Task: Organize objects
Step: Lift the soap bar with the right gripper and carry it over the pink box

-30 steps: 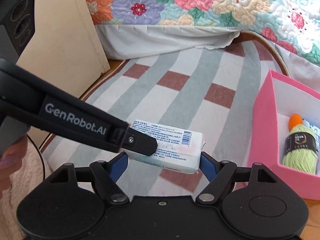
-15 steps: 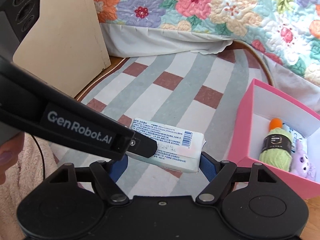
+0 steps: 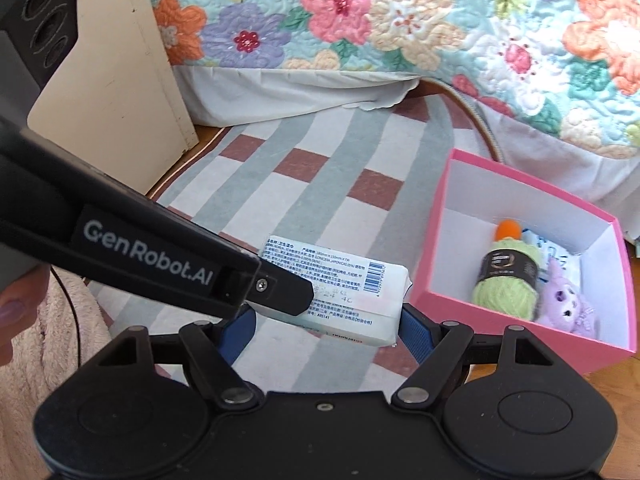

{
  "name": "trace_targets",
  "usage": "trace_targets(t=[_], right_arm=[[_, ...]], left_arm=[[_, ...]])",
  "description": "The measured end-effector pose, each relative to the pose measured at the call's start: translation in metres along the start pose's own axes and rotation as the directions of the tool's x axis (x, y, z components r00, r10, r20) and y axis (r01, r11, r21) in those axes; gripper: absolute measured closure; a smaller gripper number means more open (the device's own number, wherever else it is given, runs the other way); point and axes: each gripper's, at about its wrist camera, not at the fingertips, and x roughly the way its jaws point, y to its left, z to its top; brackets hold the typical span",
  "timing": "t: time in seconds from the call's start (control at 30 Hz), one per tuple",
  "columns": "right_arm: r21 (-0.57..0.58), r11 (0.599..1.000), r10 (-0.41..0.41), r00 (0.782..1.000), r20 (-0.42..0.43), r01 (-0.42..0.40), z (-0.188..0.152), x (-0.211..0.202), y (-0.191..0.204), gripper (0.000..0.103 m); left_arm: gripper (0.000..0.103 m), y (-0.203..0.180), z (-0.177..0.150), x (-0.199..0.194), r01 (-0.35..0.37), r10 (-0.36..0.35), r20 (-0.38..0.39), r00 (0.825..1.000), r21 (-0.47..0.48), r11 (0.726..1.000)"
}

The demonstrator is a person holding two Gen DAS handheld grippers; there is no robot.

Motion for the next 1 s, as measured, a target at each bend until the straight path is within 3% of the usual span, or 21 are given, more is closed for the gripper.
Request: trace_targets(t=[0.43, 0.6, 1.0], right_arm=[[0.013, 0.999, -0.05, 0.996, 0.078, 0.049, -0.004, -0.024, -0.04, 0.022], [0.045, 0.997, -0.064, 0.988, 0.143, 0.058, -0.005, -0.034, -0.063, 0.022], [0.1, 0.991, -0.109, 0.976, 0.191, 0.091, 0.007, -0.027, -0.133, 0.022]], left_arm=[[0.077, -0.049, 0.022, 0.007, 0.019, -0.02, 0.015, 1.0, 0.063, 0.998], [0.076, -0.074, 0.034, 0.01, 0.019, -0.026, 0.049, 0.998, 0.146, 0.989], [0.076, -0.104, 0.09, 0.061, 0.085, -0.091, 0.032, 0.995, 0.138, 0.987]])
